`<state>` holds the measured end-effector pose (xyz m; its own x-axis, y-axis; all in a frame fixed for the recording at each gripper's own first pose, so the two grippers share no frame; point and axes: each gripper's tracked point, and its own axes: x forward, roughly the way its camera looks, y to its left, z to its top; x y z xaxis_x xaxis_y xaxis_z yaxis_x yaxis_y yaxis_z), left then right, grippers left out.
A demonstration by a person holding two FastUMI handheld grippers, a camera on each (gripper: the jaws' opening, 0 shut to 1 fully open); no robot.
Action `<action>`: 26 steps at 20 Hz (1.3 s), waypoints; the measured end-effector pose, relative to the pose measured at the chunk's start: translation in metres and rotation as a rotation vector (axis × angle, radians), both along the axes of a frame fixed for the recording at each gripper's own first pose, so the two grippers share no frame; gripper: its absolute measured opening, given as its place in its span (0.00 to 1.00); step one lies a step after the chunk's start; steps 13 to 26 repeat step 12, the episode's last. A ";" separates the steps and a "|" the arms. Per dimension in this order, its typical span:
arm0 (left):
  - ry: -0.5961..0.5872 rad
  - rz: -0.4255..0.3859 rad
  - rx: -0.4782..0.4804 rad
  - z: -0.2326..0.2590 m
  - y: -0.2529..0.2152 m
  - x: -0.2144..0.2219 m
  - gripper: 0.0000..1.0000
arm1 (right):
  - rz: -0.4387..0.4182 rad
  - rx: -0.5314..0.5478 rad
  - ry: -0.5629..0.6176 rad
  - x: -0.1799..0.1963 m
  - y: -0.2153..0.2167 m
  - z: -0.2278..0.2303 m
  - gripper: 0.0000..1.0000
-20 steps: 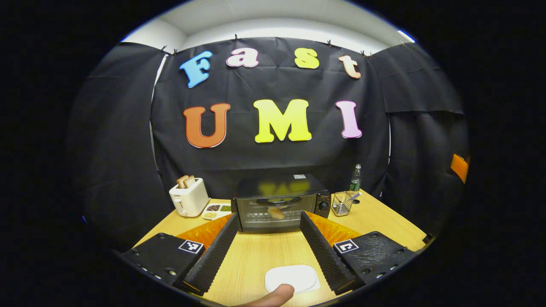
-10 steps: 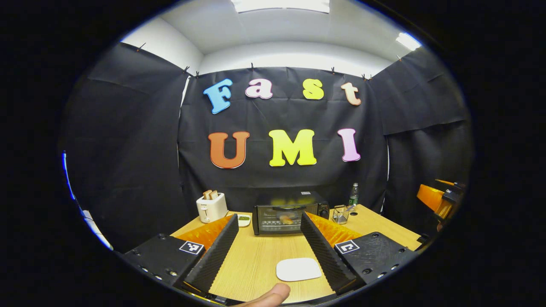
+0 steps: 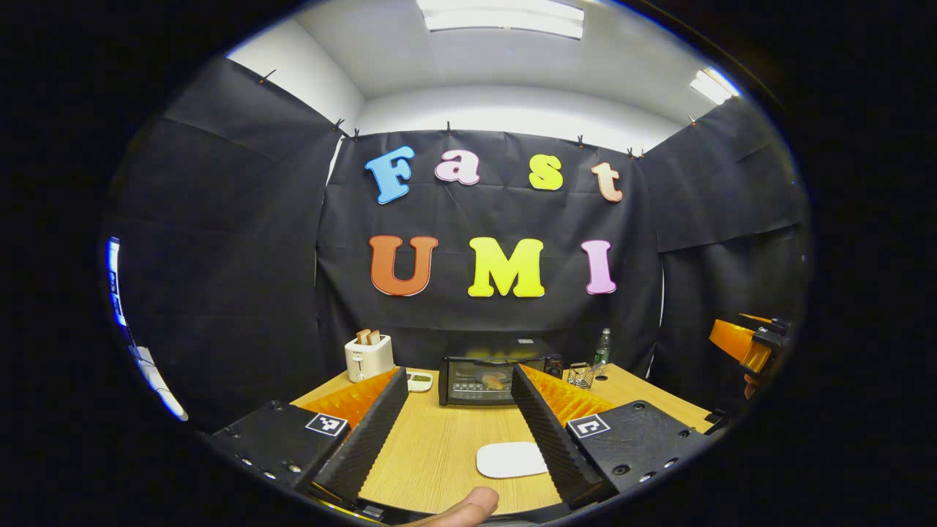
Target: Open the electric oven with the left hand, put the food in, and close the electric oven.
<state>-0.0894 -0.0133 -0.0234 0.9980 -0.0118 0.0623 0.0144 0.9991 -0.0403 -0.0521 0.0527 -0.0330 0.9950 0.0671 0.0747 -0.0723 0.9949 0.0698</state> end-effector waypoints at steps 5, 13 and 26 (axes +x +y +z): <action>-0.007 -0.021 -0.004 0.004 -0.006 -0.003 0.94 | 0.006 -0.015 -0.022 -0.007 0.003 0.007 1.00; -0.018 -0.038 0.009 0.006 -0.007 -0.010 0.93 | 0.004 -0.028 -0.043 -0.011 0.007 0.007 1.00; -0.018 -0.038 0.009 0.006 -0.007 -0.010 0.93 | 0.004 -0.028 -0.043 -0.011 0.007 0.007 1.00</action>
